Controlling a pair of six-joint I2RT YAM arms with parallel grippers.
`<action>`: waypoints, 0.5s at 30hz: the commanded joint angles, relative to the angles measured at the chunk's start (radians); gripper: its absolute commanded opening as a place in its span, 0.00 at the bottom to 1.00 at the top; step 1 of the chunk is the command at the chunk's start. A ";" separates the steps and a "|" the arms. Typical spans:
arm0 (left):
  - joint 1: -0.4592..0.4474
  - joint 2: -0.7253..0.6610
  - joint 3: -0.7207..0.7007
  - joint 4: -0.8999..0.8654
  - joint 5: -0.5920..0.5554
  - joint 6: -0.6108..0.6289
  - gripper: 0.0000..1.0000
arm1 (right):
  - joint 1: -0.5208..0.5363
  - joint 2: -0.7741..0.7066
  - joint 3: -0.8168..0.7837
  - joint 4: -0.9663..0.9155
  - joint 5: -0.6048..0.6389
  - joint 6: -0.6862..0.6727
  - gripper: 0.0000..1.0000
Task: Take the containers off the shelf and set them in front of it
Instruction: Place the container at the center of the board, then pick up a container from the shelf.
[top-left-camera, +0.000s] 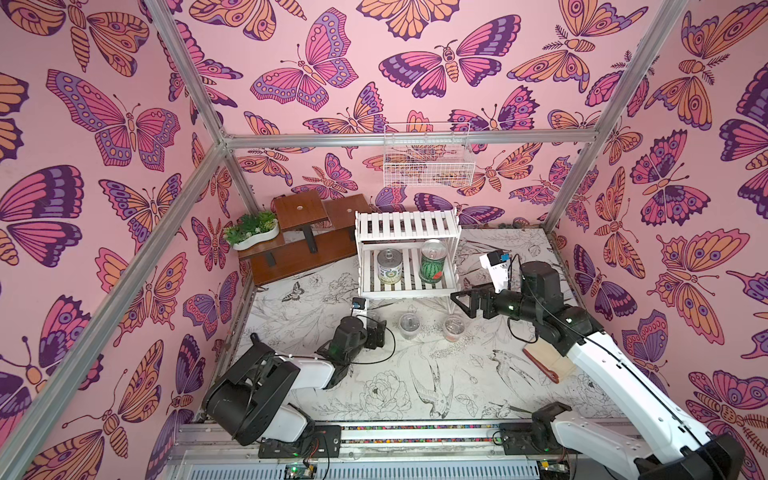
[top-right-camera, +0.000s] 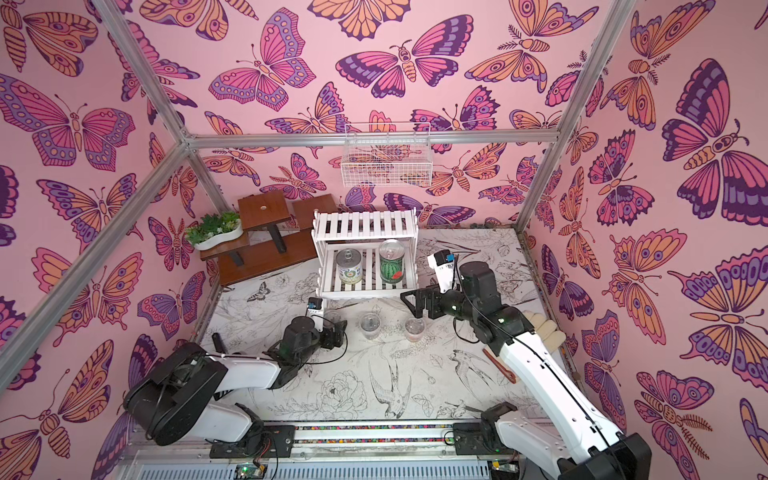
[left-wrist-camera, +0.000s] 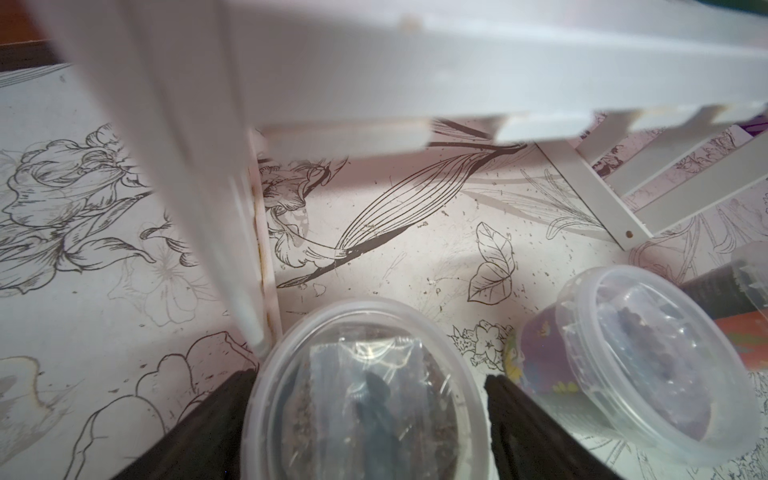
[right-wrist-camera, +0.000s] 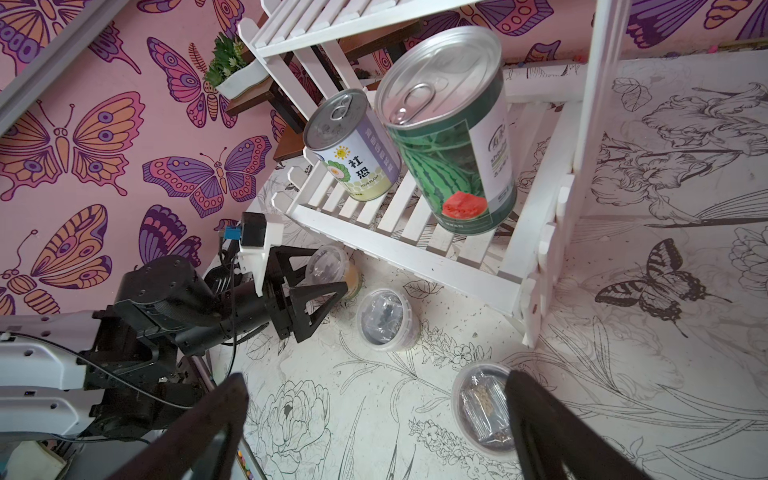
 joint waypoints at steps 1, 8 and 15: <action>0.008 -0.062 -0.020 -0.037 -0.017 -0.031 0.94 | -0.004 0.014 0.026 0.019 0.015 -0.006 0.99; 0.008 -0.258 -0.023 -0.194 -0.022 -0.029 1.00 | -0.004 0.074 0.087 0.005 0.036 -0.037 0.99; 0.008 -0.448 0.017 -0.407 -0.009 -0.017 1.00 | 0.018 0.169 0.190 -0.033 0.108 -0.118 0.99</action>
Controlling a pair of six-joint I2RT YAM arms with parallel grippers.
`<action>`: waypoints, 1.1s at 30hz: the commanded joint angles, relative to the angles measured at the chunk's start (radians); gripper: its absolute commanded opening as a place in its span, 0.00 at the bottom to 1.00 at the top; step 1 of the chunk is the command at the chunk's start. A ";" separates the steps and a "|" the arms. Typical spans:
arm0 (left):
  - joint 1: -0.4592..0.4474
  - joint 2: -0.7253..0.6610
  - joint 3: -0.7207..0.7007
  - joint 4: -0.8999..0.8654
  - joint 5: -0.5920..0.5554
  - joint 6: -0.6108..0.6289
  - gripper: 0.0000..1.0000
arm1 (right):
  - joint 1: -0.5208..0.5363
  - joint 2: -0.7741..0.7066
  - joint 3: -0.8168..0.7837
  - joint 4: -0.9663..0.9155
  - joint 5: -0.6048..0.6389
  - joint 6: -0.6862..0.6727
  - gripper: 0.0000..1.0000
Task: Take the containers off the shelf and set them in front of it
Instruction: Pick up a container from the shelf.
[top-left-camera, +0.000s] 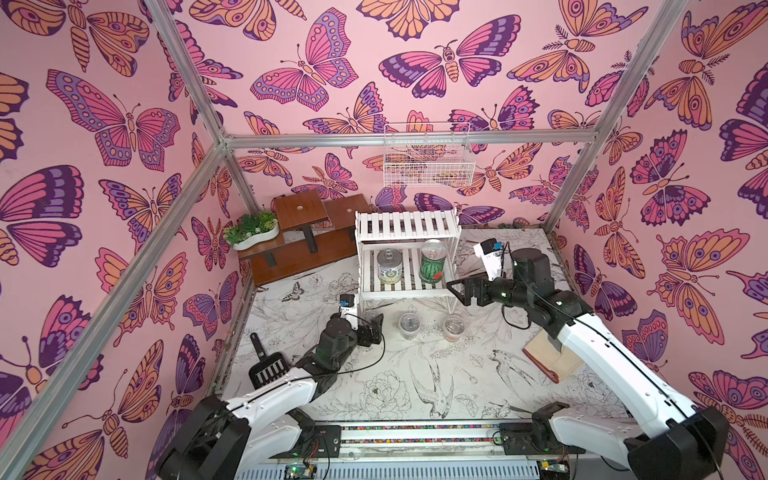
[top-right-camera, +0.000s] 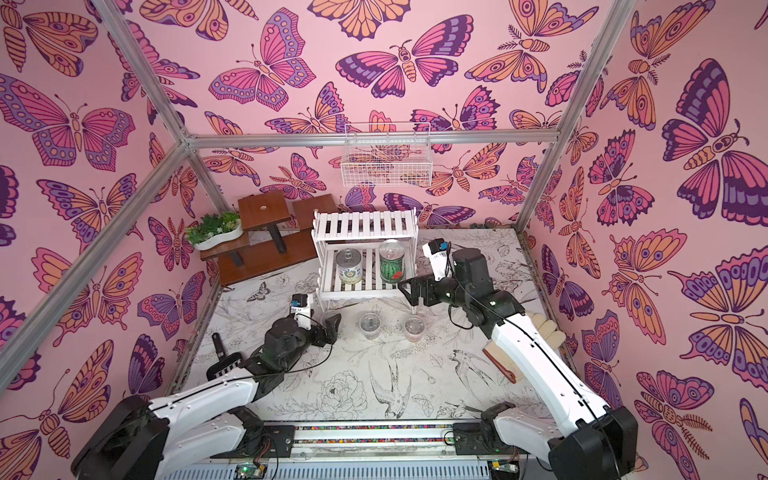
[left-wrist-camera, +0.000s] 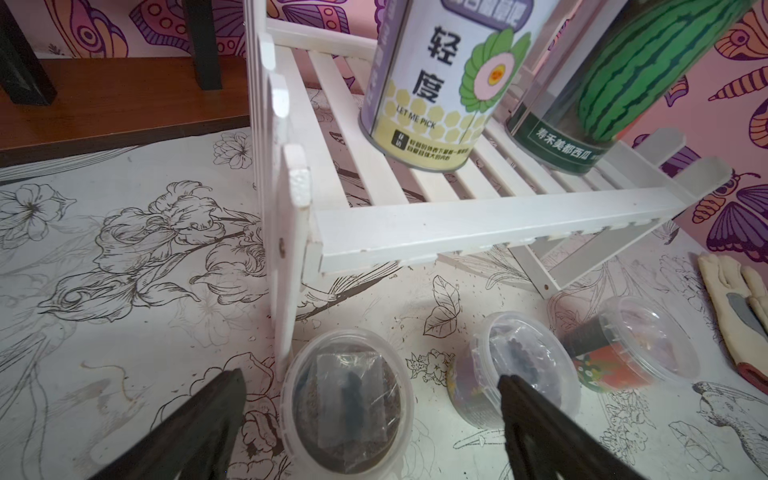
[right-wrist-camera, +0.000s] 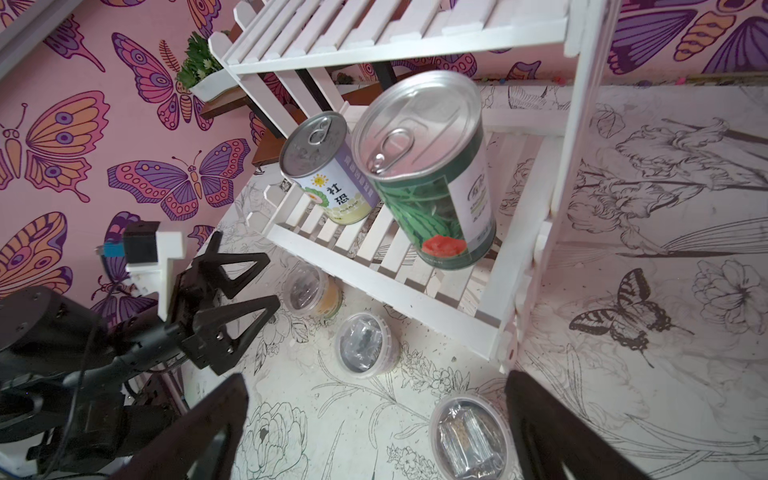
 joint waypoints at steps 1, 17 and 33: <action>0.005 -0.073 0.025 -0.178 0.004 0.008 1.00 | 0.017 0.038 0.066 -0.022 0.060 -0.068 0.99; 0.118 -0.223 0.297 -0.636 0.214 0.013 1.00 | 0.119 0.245 0.191 0.046 0.272 -0.166 0.99; 0.240 -0.207 0.376 -0.719 0.370 0.051 1.00 | 0.186 0.387 0.251 0.189 0.441 -0.141 0.99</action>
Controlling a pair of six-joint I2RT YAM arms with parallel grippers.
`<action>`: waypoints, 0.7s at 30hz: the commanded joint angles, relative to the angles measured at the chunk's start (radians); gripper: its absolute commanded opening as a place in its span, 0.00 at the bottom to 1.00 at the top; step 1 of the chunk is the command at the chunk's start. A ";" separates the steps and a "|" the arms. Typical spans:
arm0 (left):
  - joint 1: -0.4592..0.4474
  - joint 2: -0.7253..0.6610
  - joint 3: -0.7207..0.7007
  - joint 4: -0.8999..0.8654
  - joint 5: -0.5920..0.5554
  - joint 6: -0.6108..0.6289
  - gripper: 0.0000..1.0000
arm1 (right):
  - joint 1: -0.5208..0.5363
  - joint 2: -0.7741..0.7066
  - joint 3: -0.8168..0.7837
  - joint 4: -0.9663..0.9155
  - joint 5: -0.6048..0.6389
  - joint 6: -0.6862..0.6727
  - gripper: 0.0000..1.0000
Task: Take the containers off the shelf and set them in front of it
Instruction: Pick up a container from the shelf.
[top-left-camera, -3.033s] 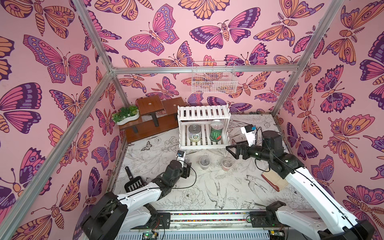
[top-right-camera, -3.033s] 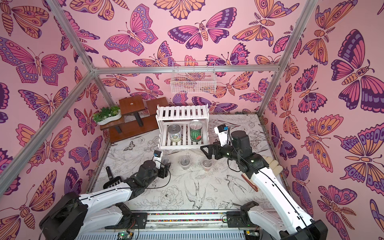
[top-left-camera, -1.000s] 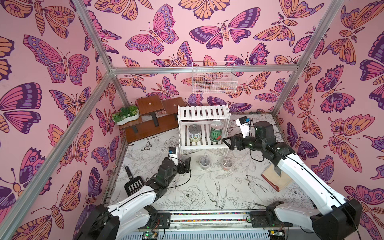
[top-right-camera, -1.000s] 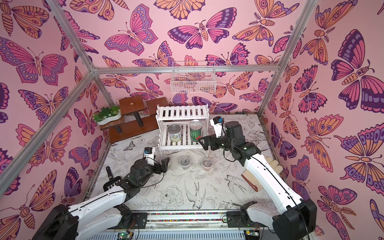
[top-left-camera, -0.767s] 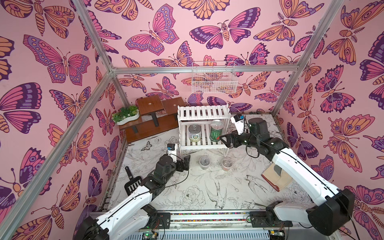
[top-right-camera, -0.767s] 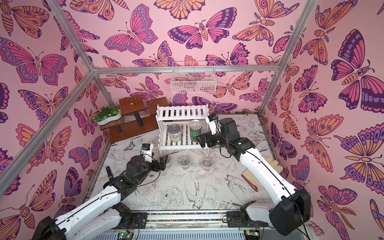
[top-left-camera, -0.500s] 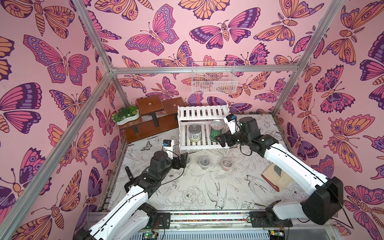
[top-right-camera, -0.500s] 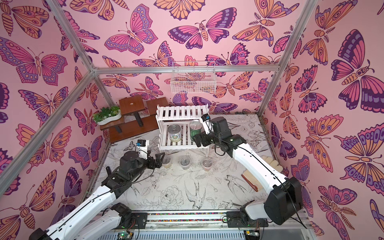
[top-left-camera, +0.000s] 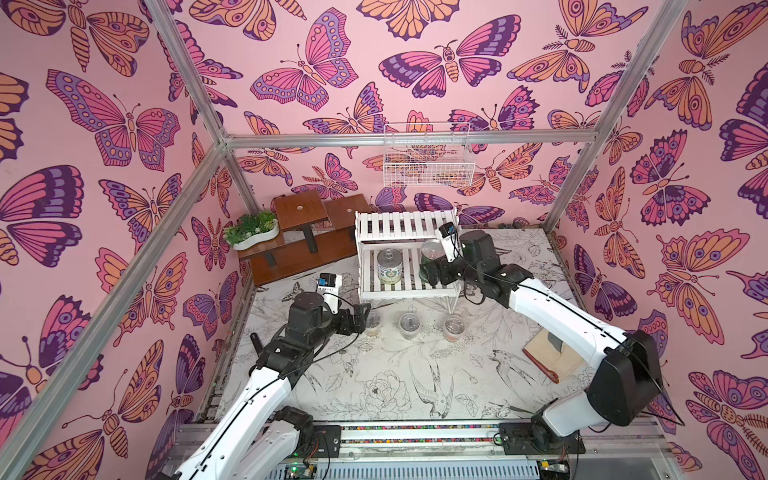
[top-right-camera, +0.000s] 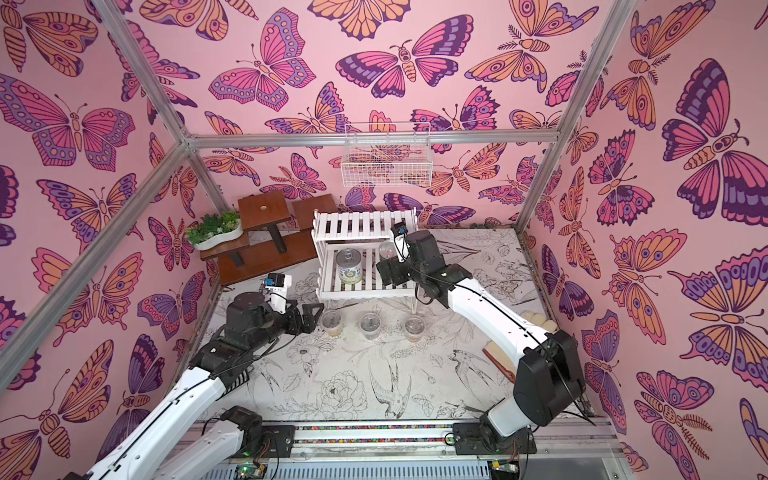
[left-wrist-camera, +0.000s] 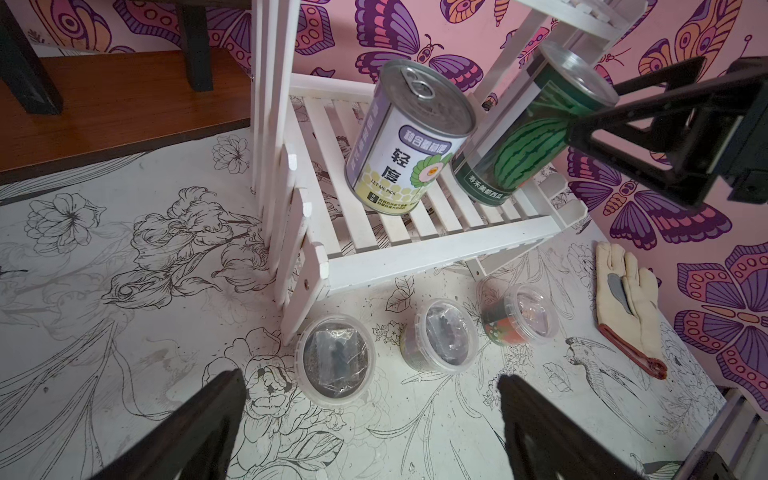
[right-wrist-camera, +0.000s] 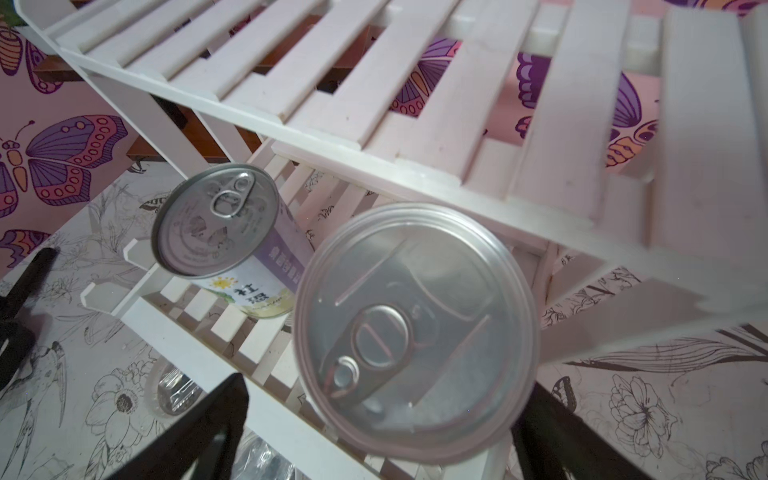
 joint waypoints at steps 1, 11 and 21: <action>0.018 0.006 0.013 -0.028 0.045 0.022 1.00 | 0.016 0.020 0.036 0.053 0.079 0.005 0.99; 0.064 0.007 0.016 -0.031 0.085 0.031 1.00 | 0.031 0.104 0.049 0.102 0.171 0.005 0.99; 0.081 0.006 0.014 -0.032 0.097 0.031 1.00 | 0.032 0.125 0.046 0.138 0.160 -0.004 0.83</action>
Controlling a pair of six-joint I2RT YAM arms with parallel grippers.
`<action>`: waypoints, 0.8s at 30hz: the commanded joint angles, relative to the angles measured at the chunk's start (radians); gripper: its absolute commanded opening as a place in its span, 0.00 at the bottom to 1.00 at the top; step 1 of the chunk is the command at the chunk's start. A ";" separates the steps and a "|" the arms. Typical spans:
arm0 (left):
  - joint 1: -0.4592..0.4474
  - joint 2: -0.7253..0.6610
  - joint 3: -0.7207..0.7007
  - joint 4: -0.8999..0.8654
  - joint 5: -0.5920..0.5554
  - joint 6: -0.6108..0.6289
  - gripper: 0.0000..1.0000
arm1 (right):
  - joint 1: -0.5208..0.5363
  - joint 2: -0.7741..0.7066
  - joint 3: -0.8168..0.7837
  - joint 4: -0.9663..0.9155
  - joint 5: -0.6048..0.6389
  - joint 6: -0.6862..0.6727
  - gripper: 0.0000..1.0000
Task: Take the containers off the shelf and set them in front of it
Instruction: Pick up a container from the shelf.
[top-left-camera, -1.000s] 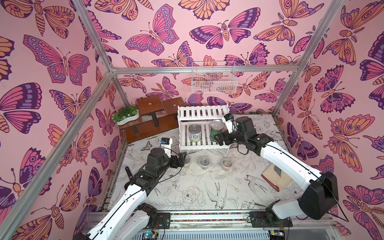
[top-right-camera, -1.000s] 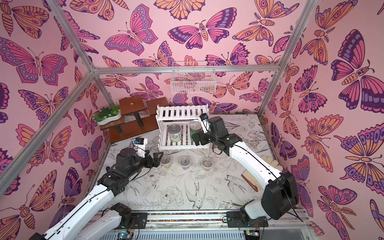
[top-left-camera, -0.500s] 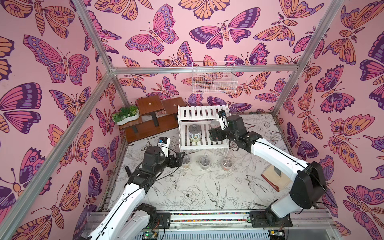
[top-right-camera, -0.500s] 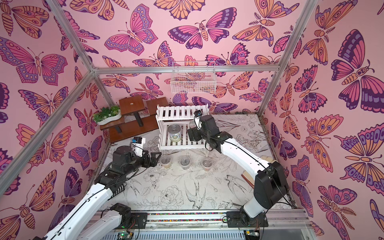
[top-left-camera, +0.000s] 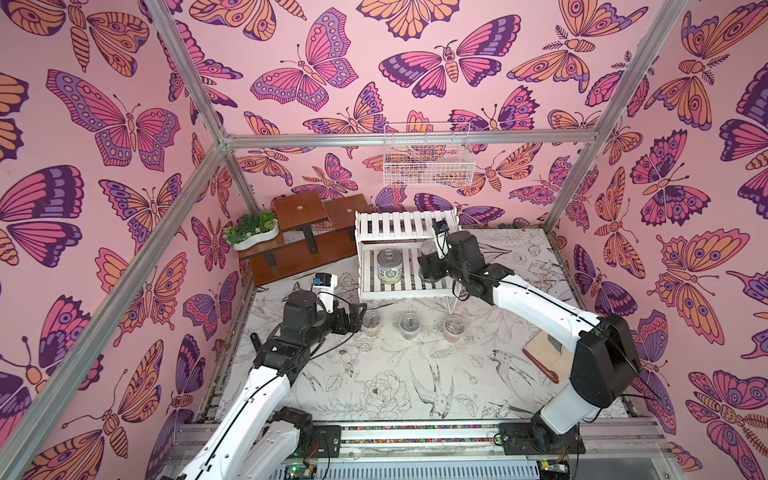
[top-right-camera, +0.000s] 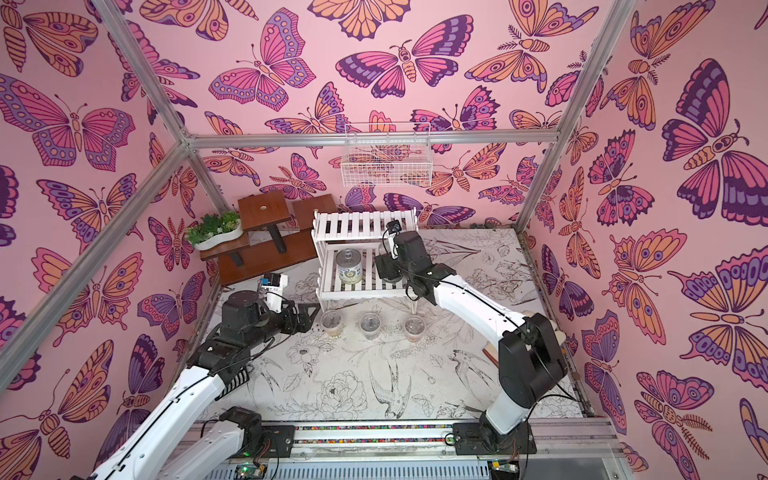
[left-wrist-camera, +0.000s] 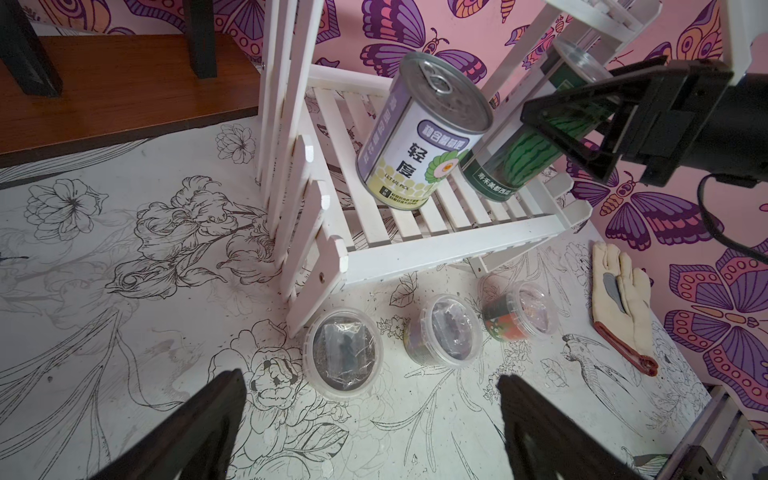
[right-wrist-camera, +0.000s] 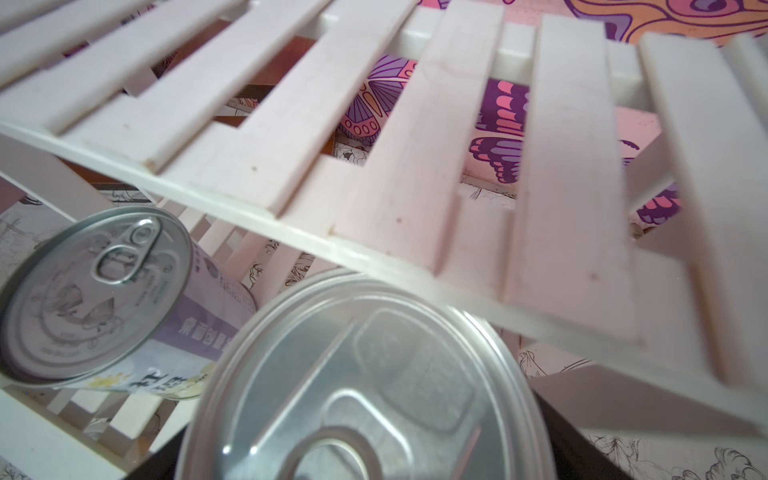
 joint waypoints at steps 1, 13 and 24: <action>0.008 0.000 0.013 -0.018 0.023 0.020 1.00 | 0.009 0.015 0.026 0.016 -0.010 -0.004 0.78; 0.014 0.012 0.030 -0.016 0.030 0.030 1.00 | 0.029 -0.045 0.001 -0.014 -0.041 -0.009 0.68; 0.017 0.043 0.042 -0.014 0.047 0.044 1.00 | 0.085 -0.185 -0.055 -0.067 -0.045 0.001 0.65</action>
